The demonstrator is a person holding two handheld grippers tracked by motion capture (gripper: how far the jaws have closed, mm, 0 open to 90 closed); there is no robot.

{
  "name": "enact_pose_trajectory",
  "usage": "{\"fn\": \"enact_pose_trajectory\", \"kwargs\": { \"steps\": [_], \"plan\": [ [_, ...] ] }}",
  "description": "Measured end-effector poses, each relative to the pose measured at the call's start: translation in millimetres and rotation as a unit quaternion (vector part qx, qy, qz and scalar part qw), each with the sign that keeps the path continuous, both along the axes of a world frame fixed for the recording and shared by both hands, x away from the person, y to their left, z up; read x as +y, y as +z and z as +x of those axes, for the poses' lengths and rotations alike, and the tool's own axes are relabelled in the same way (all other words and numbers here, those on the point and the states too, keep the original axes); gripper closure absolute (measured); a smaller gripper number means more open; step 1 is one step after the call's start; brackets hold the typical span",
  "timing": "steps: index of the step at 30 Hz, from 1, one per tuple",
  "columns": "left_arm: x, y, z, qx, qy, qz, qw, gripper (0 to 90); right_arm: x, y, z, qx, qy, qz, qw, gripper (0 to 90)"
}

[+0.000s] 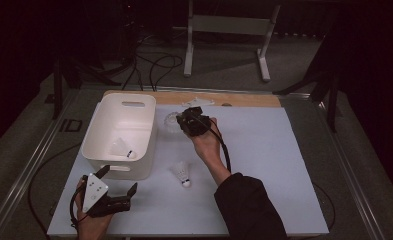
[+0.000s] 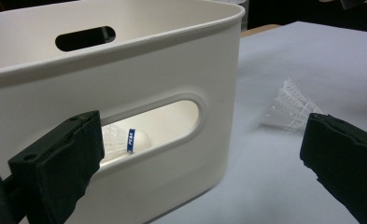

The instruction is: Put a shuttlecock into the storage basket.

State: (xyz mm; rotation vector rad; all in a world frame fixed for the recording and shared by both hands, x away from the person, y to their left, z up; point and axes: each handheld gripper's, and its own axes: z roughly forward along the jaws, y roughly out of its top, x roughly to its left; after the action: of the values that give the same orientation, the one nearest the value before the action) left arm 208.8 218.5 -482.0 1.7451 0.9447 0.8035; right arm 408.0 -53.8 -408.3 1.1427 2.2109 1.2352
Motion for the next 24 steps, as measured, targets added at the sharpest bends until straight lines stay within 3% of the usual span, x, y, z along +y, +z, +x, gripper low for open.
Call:
{"fn": "enact_pose_trajectory", "kwargs": {
  "steps": [24],
  "plan": [
    [-0.2,-0.1,0.1,0.001,0.000,-0.001,1.0000,0.2,5.1,15.3,-4.8,-0.016,0.009,0.012,0.9998,89.7]
  ]
}}
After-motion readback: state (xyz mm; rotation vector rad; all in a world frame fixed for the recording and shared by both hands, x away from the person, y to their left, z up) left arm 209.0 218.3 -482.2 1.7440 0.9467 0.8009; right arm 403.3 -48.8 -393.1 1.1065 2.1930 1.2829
